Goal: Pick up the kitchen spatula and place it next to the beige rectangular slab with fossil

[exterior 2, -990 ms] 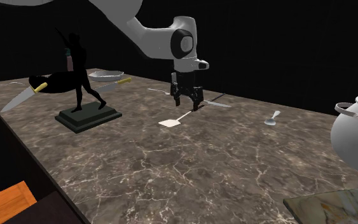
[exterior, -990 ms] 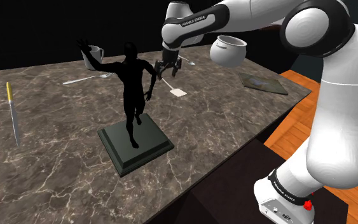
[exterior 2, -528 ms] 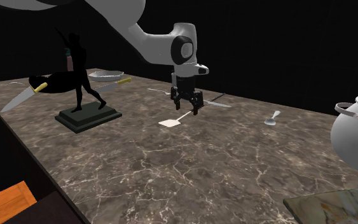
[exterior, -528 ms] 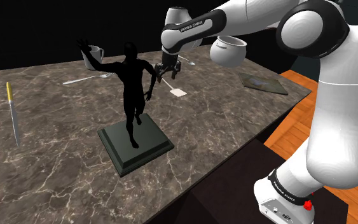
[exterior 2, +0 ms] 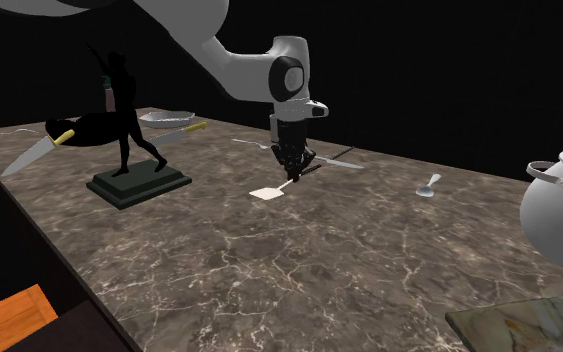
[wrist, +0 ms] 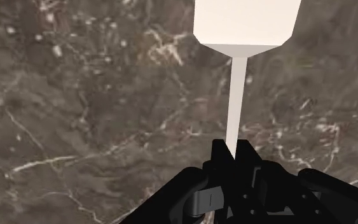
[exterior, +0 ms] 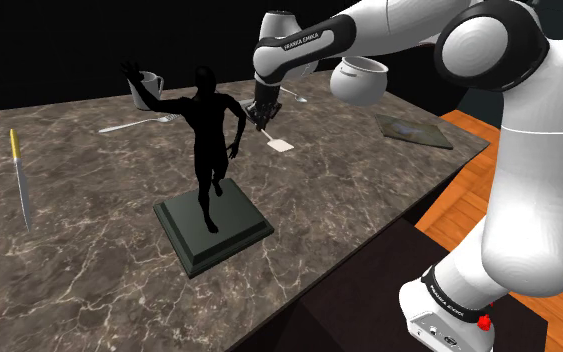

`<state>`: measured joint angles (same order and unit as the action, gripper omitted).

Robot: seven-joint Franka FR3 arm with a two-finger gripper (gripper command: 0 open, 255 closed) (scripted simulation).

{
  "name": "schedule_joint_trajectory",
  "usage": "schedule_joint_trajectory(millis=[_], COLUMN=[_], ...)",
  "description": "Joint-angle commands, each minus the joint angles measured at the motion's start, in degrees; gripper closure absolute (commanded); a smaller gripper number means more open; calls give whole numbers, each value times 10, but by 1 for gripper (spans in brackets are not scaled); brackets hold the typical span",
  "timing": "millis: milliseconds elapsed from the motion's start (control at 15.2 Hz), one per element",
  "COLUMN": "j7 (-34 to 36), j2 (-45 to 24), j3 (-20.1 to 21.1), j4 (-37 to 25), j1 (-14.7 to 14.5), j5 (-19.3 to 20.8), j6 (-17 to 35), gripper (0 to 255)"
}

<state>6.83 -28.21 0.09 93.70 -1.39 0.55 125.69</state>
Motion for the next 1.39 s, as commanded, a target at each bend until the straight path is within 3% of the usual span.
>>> schedule_joint_trajectory(millis=[0, 264, 1320], j7=[0, 0, -1], j2=[0, 0, 42], j3=[0, 0, 0], j4=[0, 0, -63], j1=[0, 0, 0], j5=[0, 0, -1], j6=[0, 0, -104], gripper=[255, 255, 255])
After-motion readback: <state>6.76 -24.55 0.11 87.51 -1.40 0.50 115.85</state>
